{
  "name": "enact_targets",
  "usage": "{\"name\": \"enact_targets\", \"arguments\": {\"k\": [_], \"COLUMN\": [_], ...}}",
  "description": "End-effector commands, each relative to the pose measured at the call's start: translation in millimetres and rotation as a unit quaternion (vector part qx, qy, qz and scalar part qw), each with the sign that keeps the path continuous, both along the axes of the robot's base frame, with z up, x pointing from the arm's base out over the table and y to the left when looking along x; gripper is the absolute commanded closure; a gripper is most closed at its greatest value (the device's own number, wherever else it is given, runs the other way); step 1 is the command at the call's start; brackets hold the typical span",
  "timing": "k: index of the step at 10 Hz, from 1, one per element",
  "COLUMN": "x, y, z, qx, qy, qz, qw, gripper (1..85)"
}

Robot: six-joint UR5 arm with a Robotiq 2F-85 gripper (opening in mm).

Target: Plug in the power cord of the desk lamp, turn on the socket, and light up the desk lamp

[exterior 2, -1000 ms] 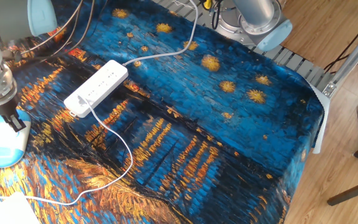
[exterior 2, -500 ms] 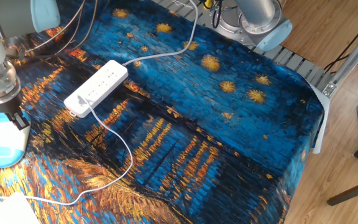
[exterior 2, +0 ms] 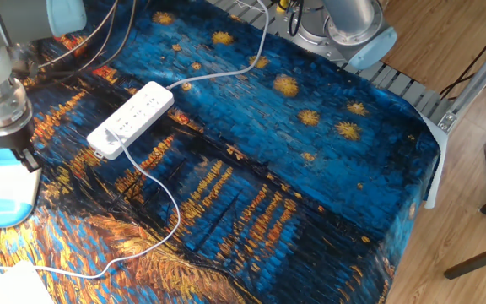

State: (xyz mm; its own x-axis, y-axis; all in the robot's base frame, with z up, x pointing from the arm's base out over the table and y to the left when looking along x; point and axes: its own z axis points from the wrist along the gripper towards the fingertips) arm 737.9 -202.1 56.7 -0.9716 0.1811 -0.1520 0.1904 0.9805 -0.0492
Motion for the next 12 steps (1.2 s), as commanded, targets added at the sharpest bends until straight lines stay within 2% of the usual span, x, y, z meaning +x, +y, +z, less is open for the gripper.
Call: {"name": "enact_targets", "arguments": {"k": [1,5,8,10,12], "x": [-12.9,-42.1,-59.2,-76.3,-83.9], "y": [7.8,25.4,41.6,57.7,64.5], "z": [7.1,13.7,24.3,25.2,28.8], "qx": [0.008,0.029,0.056,0.068,0.078], "qy": [0.000,0.017,0.014,0.012,0.010], "qz": [-0.007,-0.017,-0.021,-0.025,-0.026], "qw": [0.9999,0.9993,0.9981,0.9973,0.9966], "gripper": [84.3,84.3,84.3,84.3,84.3]}}
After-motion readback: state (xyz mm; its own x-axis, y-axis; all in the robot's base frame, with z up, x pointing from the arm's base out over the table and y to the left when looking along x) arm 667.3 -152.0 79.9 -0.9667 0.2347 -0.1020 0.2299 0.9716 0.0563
